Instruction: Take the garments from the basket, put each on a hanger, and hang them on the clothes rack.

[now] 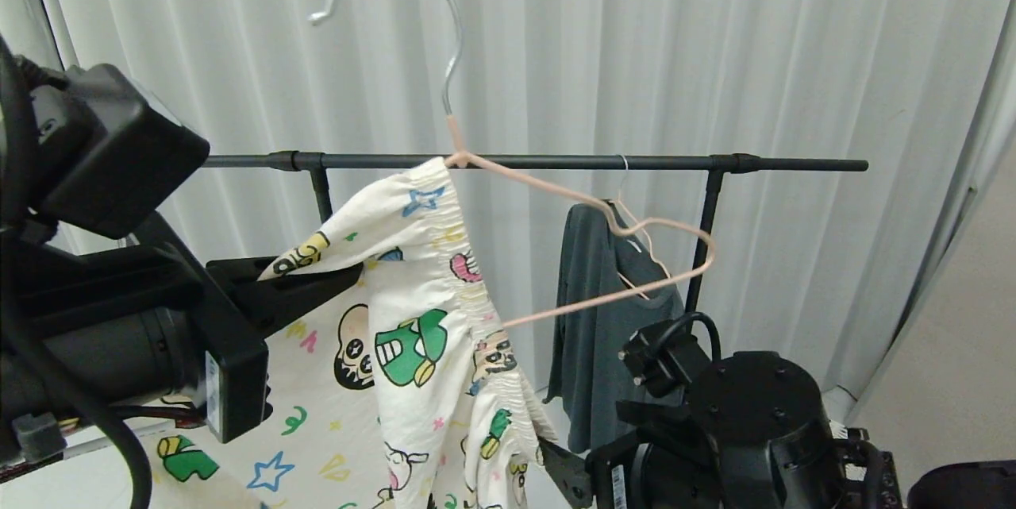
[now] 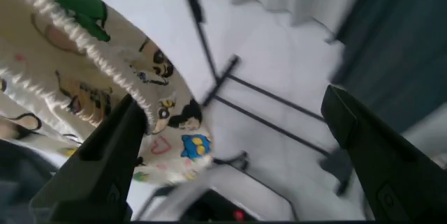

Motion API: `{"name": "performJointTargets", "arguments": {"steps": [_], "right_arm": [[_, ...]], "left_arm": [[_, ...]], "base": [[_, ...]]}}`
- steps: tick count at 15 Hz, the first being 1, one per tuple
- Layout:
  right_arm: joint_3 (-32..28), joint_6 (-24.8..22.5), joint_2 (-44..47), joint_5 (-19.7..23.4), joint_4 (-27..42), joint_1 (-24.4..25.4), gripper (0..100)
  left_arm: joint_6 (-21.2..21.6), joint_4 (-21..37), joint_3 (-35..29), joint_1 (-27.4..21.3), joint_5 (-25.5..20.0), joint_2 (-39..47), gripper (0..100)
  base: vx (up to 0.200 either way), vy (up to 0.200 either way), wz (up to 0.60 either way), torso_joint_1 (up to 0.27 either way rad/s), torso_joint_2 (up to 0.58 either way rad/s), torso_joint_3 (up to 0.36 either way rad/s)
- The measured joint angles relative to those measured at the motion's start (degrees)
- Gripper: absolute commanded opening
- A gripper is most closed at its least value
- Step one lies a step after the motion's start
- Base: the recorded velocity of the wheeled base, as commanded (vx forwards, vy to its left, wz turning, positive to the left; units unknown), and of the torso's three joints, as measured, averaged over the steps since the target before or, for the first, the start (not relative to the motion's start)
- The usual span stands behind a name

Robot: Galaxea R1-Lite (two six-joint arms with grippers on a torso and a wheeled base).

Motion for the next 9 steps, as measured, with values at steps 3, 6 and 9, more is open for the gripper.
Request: {"name": "performJointTargets", "arguments": {"steps": [3,6,9], "right_arm": [[0.16,-0.40,-0.35,-3.17,4.29,-3.51,100],[2.10,-4.05,-2.23,-4.79,5.42,-10.36,100],[4.73,-6.46,-4.71,-4.62,5.29,-14.56,100]], "left_arm": [[-0.44,-0.11,1.57,0.20,0.37,-0.06,0],[-0.09,-0.32,4.46,1.68,0.15,-0.09,0],[0.63,-3.41,6.50,2.73,0.61,0.07,0]], "base": [[0.000,0.000,0.00,0.000,0.00,0.000],[0.000,0.000,0.00,0.000,0.00,0.000],[0.000,0.000,0.00,0.000,0.00,0.000]]}}
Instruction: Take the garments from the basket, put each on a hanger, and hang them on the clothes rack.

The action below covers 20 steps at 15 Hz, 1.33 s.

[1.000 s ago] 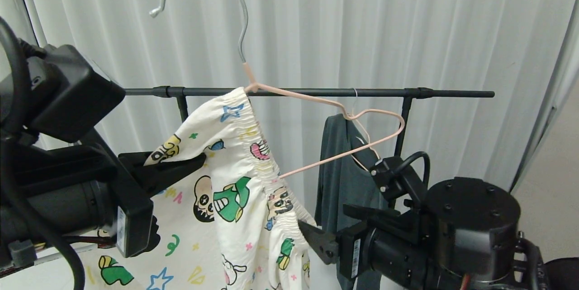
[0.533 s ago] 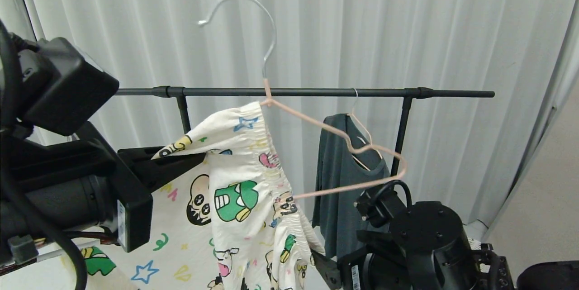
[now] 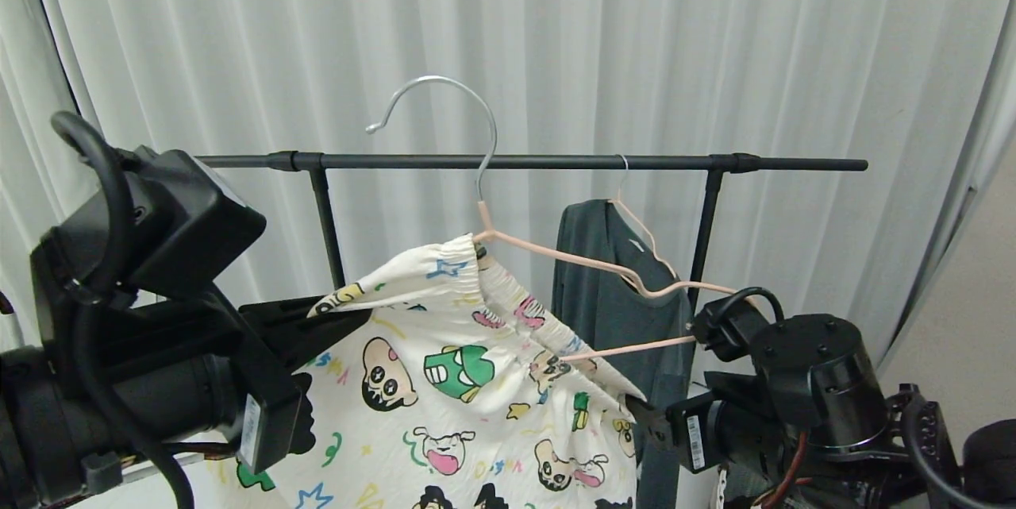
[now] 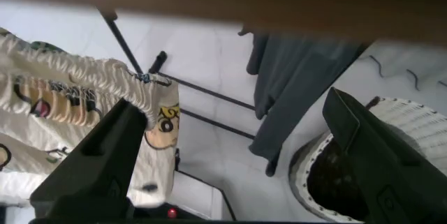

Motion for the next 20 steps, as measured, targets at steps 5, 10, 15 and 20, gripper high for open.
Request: {"name": "performJointTargets", "arguments": {"steps": [5,10,15,20], "right_arm": [[0.23,-3.69,-0.85,-0.63,-2.83,2.12,100],[-3.27,-4.21,2.58,-1.05,-4.22,8.40,100],[-4.02,-6.90,4.63,-0.68,-4.23,10.80,100],[-3.94,-10.03,4.99,0.99,-4.39,13.48,100]], "left_arm": [[0.66,-0.20,0.44,-0.34,2.13,0.83,0],[0.11,-2.95,-0.99,-5.30,8.37,3.56,0],[-0.09,-3.75,-1.13,-6.49,15.30,5.94,0],[-0.37,-7.14,-1.07,-6.51,19.30,8.72,0]], "base": [[0.000,0.000,0.00,0.000,0.00,0.000],[0.000,0.000,0.00,0.000,0.00,0.000],[0.000,0.000,0.00,0.000,0.00,0.000],[0.000,0.000,0.00,0.000,0.00,0.000]]}}
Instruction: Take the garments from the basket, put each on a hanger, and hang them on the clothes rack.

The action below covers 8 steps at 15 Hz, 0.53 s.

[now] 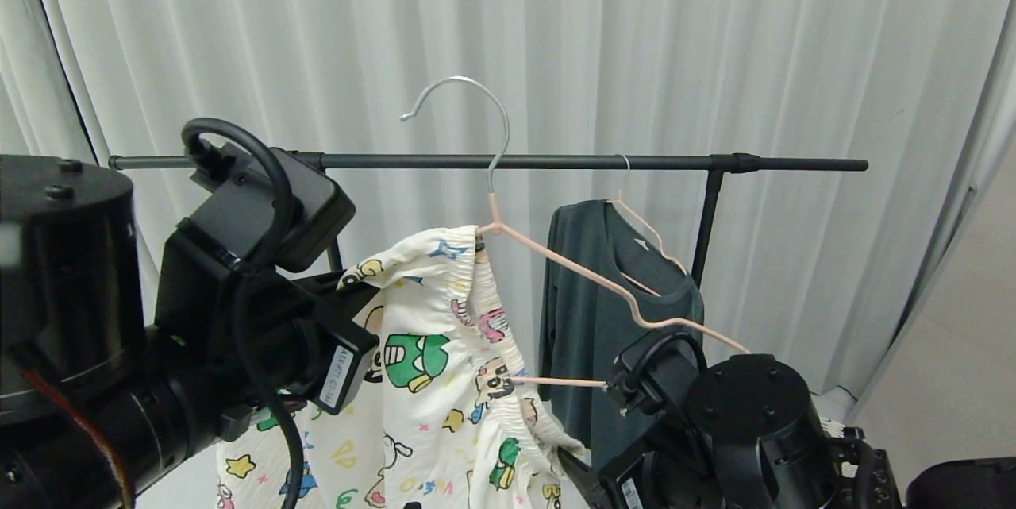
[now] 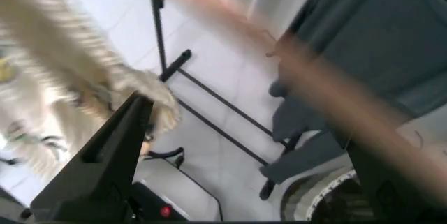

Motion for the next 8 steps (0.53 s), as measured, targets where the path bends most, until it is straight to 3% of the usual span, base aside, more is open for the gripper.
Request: {"name": "performJointTargets", "arguments": {"steps": [5,8], "right_arm": [[0.89,-0.91,-0.28,0.95,-2.02,1.65,100],[3.62,-1.27,-1.95,0.84,-2.07,-0.26,100]], "left_arm": [[-1.87,-0.28,0.27,0.22,3.36,1.44,0],[-2.54,-0.30,0.85,0.27,4.68,1.38,0]], "base": [[0.000,0.000,0.00,0.000,0.00,0.000],[0.000,0.000,0.00,0.000,0.00,0.000]]}}
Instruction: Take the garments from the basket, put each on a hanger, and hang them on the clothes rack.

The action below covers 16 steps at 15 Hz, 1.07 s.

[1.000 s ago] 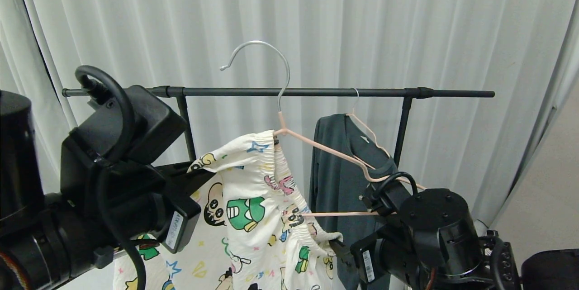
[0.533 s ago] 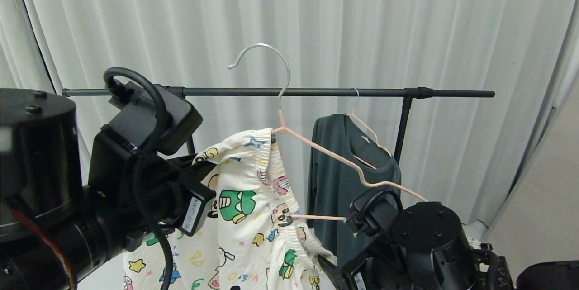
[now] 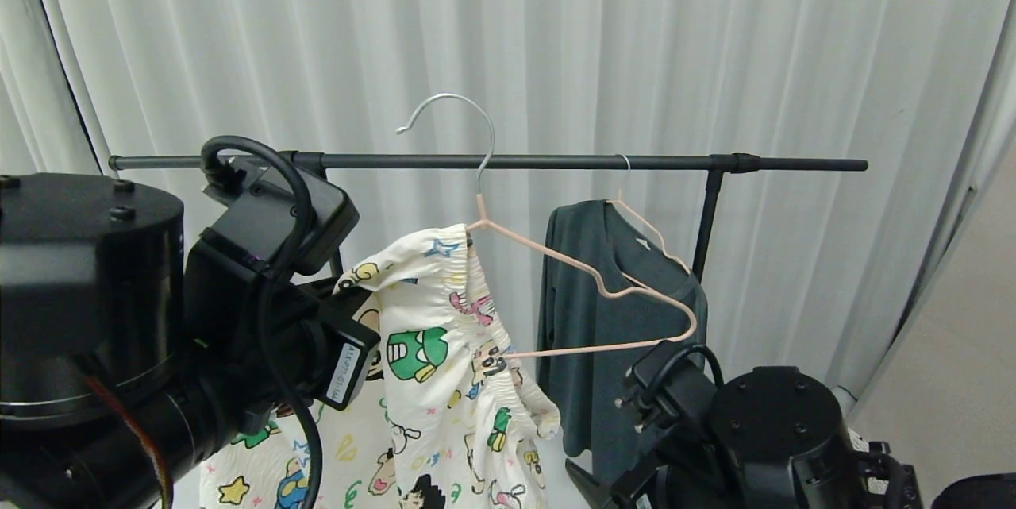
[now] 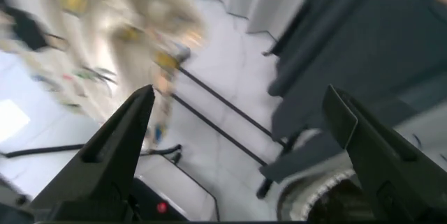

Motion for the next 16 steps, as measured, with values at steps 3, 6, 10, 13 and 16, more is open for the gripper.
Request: {"name": "performJointTargets", "arguments": {"steps": [3,6,10,13,16], "right_arm": [[2.33,0.28,-2.62,0.28,0.02,-3.56,100],[1.18,0.99,-2.90,0.33,-0.83,-3.94,100],[-4.00,2.22,1.12,0.06,-5.91,-2.34,100],[-5.68,2.28,3.68,0.06,-6.06,-0.16,100],[-5.88,2.22,5.01,-0.46,-6.02,0.13,100]], "left_arm": [[-0.39,-0.55,0.22,-0.18,-0.17,-0.24,0],[-0.33,-2.66,0.24,-0.27,-0.24,-0.20,0],[-0.37,-2.73,0.22,-0.27,-0.24,-0.16,0],[-1.24,-2.77,0.13,-0.27,-0.24,-0.16,0],[-2.28,-2.79,0.05,-0.33,-0.30,-0.20,0]], "base": [[0.000,0.000,0.00,0.000,0.00,0.000],[0.000,0.000,0.00,0.000,0.00,0.000],[0.000,0.000,0.00,0.000,0.00,0.000],[0.000,0.000,0.00,0.000,0.00,0.000],[0.000,0.000,0.00,0.000,0.00,0.000]]}}
